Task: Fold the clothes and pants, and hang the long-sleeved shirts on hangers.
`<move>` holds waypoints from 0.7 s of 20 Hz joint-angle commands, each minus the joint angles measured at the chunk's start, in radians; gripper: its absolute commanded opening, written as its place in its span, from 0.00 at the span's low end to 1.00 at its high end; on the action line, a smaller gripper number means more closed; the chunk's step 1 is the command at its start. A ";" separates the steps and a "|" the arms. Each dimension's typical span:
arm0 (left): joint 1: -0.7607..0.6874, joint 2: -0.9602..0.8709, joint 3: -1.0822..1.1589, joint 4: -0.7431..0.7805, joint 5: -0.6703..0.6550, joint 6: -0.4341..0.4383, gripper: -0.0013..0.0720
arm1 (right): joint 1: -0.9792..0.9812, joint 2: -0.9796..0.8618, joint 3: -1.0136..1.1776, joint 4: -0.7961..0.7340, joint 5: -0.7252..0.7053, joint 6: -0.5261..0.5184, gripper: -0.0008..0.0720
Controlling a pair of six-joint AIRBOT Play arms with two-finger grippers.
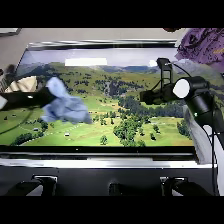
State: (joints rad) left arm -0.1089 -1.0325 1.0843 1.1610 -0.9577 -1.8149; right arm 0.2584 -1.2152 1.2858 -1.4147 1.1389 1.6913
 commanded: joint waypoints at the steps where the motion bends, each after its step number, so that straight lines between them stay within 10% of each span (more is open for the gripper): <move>1: -0.270 -0.030 0.001 -0.070 0.123 0.001 0.05 | 0.001 0.017 0.001 -0.072 0.117 -0.002 0.23; 3: -0.357 -0.109 0.001 -0.070 0.205 -0.063 0.05 | 0.001 0.031 0.001 -0.127 0.166 -0.002 0.29; 5: -0.395 -0.218 0.001 -0.070 0.248 -0.084 0.05 | 0.001 0.033 0.001 -0.171 0.201 -0.002 0.65; 9: -0.357 -0.398 0.002 -0.090 0.312 -0.116 0.11 | 0.001 0.033 0.000 -0.178 0.182 -0.005 0.68; 11: -0.283 -0.409 0.002 -0.105 0.319 -0.115 0.29 | 0.000 0.033 0.000 -0.180 0.142 -0.005 0.68; 14: -0.103 -0.348 0.037 -0.107 0.227 -0.027 0.83 | -0.107 0.030 0.000 -0.124 0.054 -0.005 0.73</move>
State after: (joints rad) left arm -0.3344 -1.3933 1.0988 1.0637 -0.6785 -1.9076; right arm 0.2218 -1.1831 1.2861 -1.5776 1.2610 1.6867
